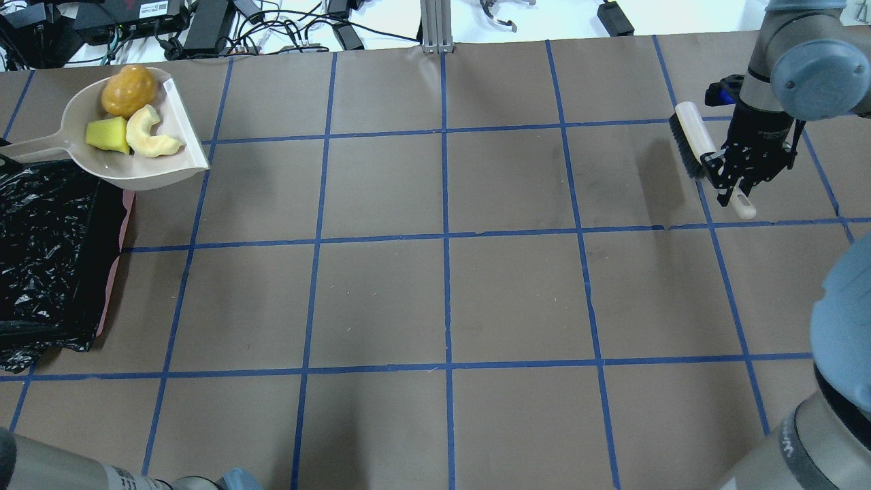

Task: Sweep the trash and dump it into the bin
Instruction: 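Lift the loaded dustpan toward the bin with the left gripper while the right withdraws, then tilt the dustpan over the black-lined bin with the left gripper to dump the trash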

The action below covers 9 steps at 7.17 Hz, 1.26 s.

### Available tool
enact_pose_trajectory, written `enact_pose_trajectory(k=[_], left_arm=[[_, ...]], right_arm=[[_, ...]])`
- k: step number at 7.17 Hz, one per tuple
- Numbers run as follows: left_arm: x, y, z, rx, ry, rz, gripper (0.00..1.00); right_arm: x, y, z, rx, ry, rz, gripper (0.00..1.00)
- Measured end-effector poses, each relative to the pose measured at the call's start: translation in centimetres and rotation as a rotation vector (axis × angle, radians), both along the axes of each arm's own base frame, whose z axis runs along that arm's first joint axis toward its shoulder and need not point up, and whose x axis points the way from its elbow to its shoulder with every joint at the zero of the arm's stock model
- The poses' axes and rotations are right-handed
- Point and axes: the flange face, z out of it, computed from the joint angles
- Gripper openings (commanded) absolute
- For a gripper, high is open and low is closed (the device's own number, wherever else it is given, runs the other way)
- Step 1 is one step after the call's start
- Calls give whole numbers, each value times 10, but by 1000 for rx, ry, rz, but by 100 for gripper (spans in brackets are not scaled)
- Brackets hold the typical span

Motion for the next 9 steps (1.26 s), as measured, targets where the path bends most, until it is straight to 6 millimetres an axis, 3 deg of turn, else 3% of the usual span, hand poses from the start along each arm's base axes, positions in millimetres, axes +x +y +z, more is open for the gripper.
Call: enact_pose_trajectory(k=[2,5,9], left_arm=[[43,22,6,-5,-7,49,33],[104,54,12,-14,-52,14,33],[148,71,24,-10,-171,-118,33]], right_arm=[[-3,0,-12,21,-12,-6,16],[-2,4,-13,42,-20,10,15],[2,13,-23,67,-34,26,16]])
